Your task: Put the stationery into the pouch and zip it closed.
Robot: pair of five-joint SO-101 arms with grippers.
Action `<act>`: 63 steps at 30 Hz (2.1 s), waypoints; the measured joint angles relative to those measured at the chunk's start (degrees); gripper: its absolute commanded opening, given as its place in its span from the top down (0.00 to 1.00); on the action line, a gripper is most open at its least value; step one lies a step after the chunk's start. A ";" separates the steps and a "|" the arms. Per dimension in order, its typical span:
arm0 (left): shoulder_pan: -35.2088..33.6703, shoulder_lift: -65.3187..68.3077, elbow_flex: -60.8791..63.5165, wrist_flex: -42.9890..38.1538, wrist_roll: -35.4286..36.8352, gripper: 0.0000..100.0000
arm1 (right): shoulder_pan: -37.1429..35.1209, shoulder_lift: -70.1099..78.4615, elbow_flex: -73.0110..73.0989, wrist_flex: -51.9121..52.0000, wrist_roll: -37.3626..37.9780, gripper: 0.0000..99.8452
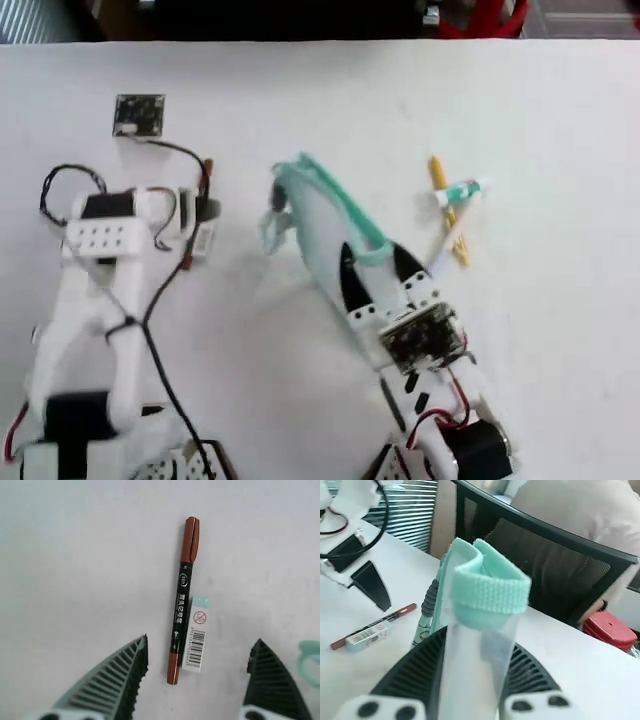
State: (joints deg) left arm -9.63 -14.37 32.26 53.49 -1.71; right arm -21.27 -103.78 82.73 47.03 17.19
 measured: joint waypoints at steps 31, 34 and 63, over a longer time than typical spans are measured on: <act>4.48 25.32 -8.70 -5.71 -14.59 0.76 | 4.13 0.00 2.46 -5.10 -1.76 0.98; 4.84 25.32 -8.70 -5.63 -14.59 0.81 | 4.13 0.00 2.46 -5.10 -1.76 0.98; 9.49 29.54 -12.84 2.90 -14.51 0.98 | 4.57 0.00 2.55 -5.45 -1.76 0.98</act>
State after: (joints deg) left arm -0.13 15.16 19.43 56.40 -16.22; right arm -16.70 -103.78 85.27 41.58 15.43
